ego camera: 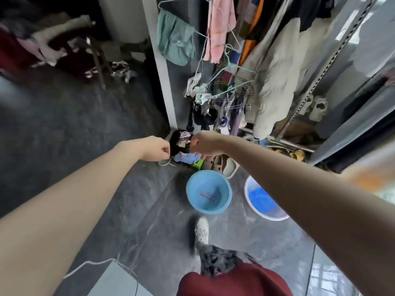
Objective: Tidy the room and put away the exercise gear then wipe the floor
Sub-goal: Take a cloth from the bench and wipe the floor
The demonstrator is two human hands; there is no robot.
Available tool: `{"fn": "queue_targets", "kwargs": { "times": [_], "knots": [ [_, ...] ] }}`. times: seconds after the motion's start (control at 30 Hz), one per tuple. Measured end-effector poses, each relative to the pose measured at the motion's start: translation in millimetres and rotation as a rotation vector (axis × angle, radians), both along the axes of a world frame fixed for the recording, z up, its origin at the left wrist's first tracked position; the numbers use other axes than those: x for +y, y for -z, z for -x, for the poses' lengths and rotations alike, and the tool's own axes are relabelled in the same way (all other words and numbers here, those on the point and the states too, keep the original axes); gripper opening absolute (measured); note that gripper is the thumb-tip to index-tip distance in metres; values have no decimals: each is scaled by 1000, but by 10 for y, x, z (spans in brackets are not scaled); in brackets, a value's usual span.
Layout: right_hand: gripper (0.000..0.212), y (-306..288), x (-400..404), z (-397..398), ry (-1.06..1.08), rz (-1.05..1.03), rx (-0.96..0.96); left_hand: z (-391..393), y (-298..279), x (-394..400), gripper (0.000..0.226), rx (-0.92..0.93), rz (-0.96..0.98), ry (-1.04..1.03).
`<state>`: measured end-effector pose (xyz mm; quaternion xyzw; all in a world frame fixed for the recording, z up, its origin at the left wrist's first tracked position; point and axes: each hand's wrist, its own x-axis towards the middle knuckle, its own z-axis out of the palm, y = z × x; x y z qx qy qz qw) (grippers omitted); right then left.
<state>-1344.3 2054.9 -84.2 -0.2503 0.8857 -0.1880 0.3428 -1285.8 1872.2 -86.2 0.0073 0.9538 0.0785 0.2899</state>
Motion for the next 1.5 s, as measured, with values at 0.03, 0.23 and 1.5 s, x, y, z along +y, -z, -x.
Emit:
{"fn": "queue_targets", "kwargs": {
  "times": [0.03,0.23,1.5],
  "knots": [
    [22,28,-125,96,-17,-6,11,81,25,-108,25,-9,2,-11],
    [23,214,-914,947,-37,-9,11,838,115,-783,21,46,-65,-139],
    [33,361,-5737,4335,10,-105,-82,4239,212,-5840,17,-54,-136,-276]
  ]
}}
